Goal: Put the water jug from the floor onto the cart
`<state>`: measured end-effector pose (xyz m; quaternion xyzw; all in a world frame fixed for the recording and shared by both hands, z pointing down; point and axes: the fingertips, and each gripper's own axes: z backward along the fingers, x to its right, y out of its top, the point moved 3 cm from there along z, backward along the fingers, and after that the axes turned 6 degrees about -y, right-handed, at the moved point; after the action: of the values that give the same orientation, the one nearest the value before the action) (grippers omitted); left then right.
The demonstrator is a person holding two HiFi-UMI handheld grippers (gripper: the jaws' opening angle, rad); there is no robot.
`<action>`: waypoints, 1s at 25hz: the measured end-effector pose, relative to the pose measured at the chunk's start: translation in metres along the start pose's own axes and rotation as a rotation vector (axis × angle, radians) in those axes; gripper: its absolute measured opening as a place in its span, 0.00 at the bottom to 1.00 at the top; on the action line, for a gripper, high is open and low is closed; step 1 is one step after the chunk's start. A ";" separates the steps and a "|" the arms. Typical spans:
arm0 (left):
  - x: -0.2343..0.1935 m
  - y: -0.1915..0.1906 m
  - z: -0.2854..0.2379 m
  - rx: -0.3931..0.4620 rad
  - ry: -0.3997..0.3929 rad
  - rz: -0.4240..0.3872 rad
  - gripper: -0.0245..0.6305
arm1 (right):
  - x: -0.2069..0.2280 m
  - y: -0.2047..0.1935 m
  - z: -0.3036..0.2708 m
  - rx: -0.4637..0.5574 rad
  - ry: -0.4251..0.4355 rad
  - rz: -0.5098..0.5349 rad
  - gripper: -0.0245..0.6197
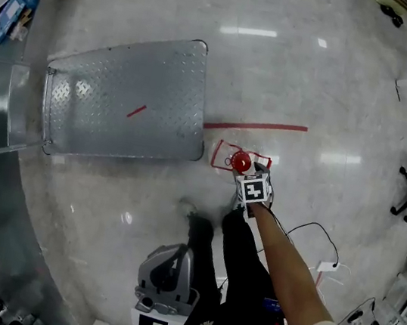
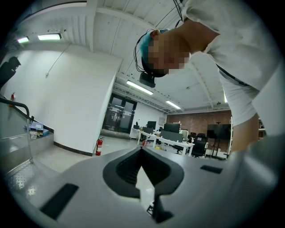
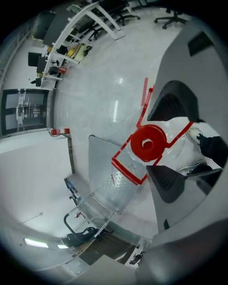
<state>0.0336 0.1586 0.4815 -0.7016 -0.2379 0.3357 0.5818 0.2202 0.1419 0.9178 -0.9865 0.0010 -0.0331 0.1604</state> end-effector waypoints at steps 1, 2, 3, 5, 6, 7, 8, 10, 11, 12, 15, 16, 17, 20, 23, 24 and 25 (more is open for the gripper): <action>-0.003 -0.003 0.000 0.000 0.003 -0.002 0.04 | 0.002 0.002 -0.007 -0.005 -0.001 -0.008 0.50; -0.007 -0.006 0.001 0.000 0.009 -0.001 0.04 | 0.003 0.005 -0.013 -0.009 0.000 -0.012 0.50; -0.010 -0.009 0.001 -0.001 0.017 0.002 0.04 | 0.003 0.008 -0.019 -0.013 0.000 -0.012 0.50; -0.014 -0.014 0.005 -0.007 0.034 0.014 0.04 | 0.000 0.007 -0.028 -0.032 -0.003 0.001 0.50; -0.015 -0.016 0.006 -0.011 0.040 0.018 0.04 | -0.001 0.005 -0.031 -0.045 -0.009 0.010 0.50; -0.016 -0.017 0.007 -0.014 0.046 0.022 0.04 | -0.002 0.004 -0.034 -0.058 -0.020 0.021 0.50; -0.017 -0.018 0.007 -0.015 0.051 0.027 0.04 | -0.003 0.003 -0.037 -0.067 -0.034 0.037 0.50; -0.019 -0.016 0.007 -0.013 0.061 0.039 0.04 | -0.003 0.005 -0.040 -0.068 -0.060 0.065 0.50; -0.020 -0.015 0.008 -0.011 0.065 0.043 0.04 | -0.003 0.006 -0.040 -0.066 -0.069 0.071 0.50; -0.021 -0.014 0.010 -0.008 0.068 0.046 0.04 | -0.003 0.007 -0.040 -0.066 -0.075 0.076 0.50; -0.026 -0.011 0.017 0.001 0.080 0.046 0.04 | -0.006 0.006 -0.039 -0.077 -0.079 0.104 0.51; -0.028 -0.009 0.021 0.006 0.087 0.046 0.04 | -0.007 0.005 -0.038 -0.079 -0.079 0.117 0.51; -0.030 -0.008 0.024 0.010 0.095 0.044 0.04 | -0.009 0.005 -0.034 -0.081 -0.077 0.130 0.51; -0.034 0.008 0.035 0.025 0.113 0.019 0.04 | -0.015 0.003 -0.011 -0.095 -0.070 0.168 0.51; -0.040 0.035 0.051 0.044 0.118 0.040 0.04 | -0.029 0.008 0.030 -0.106 -0.048 0.203 0.51; -0.043 0.044 0.057 0.055 0.128 0.047 0.04 | -0.034 0.012 0.043 -0.105 -0.038 0.223 0.51; -0.047 0.052 0.063 0.072 0.143 0.049 0.04 | -0.038 0.020 0.055 -0.098 -0.028 0.249 0.51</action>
<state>-0.0476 0.1550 0.4336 -0.7080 -0.1662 0.3074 0.6137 0.1857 0.1407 0.8569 -0.9857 0.1230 0.0012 0.1150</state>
